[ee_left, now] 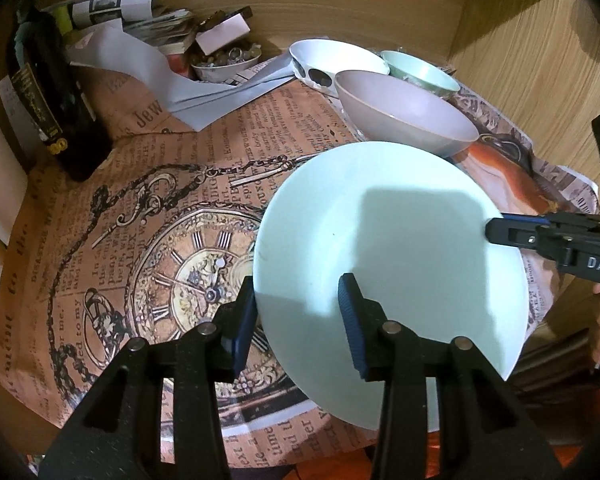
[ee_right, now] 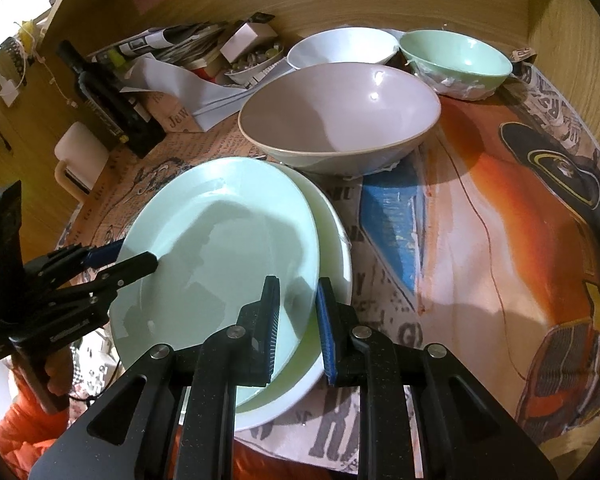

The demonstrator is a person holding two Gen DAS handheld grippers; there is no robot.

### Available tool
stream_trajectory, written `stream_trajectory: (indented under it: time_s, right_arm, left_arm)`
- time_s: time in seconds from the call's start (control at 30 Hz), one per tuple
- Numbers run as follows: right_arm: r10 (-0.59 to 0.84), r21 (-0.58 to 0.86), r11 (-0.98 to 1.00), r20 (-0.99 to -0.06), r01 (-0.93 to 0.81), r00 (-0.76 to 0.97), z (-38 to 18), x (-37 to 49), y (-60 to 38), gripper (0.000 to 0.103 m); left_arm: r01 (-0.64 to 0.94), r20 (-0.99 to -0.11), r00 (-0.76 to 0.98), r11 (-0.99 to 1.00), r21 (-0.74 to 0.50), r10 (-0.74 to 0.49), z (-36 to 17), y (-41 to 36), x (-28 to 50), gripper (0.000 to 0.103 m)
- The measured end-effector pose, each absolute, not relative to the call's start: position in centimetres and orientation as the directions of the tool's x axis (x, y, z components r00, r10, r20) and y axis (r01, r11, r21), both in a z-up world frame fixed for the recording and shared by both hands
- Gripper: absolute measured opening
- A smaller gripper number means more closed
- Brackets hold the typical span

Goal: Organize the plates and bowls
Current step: 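Lower the mint green plate onto the white plate and open both grippers, then close both grippers on the rim of the large grey-pink bowl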

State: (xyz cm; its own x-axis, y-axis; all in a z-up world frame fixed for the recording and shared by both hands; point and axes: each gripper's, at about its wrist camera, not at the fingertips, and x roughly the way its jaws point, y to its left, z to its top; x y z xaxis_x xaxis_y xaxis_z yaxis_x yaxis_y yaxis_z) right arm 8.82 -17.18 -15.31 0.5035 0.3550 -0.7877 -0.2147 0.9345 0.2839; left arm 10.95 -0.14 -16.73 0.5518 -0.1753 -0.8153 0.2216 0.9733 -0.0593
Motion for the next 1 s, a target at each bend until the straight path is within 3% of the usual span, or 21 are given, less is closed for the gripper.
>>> stream_trajectory:
  time_s: [0.17,0.47,0.63,0.73,0.87,1.0]
  right_arm:
    - [0.358,0.295,0.934,-0.778,-0.203,0.517,-15.3,8.4,-17.6,0.018]
    - [0.293,0.192,0.955,-0.730,-0.226,0.618,-13.2,7.1,-17.2,0.018]
    - [0.297,0.205,0.954,-0.715,-0.217,0.633,-12.8,7.6,-17.7,0.018]
    - [0.292,0.210,0.956,-0.700,-0.204,0.652,-12.4,8.0,-18.2,0.020]
    - [0.286,0.225,0.958,-0.671,-0.179,0.684,-11.7,8.6,-19.1,0.035]
    - [0.271,0.227,0.961,-0.643,-0.159,0.716,-10.9,9.4,-19.8,0.038]
  left_arm:
    - [0.230,-0.819,0.552,0.973,-0.030,-0.156,-16.7,-0.5,11.1,0.041]
    - [0.244,-0.827,0.543,0.970,-0.013,-0.148,-16.6,-0.7,11.8,0.041]
    - [0.237,-0.811,0.567,0.972,-0.008,-0.145,-15.8,-0.4,12.0,0.046]
    - [0.228,-0.795,0.588,0.974,-0.014,-0.149,-14.8,0.1,12.2,0.056]
    - [0.214,-0.765,0.627,0.977,-0.011,-0.146,-13.2,0.5,12.6,0.063]
    - [0.201,-0.732,0.666,0.979,-0.009,-0.144,-11.3,0.7,13.4,0.078]
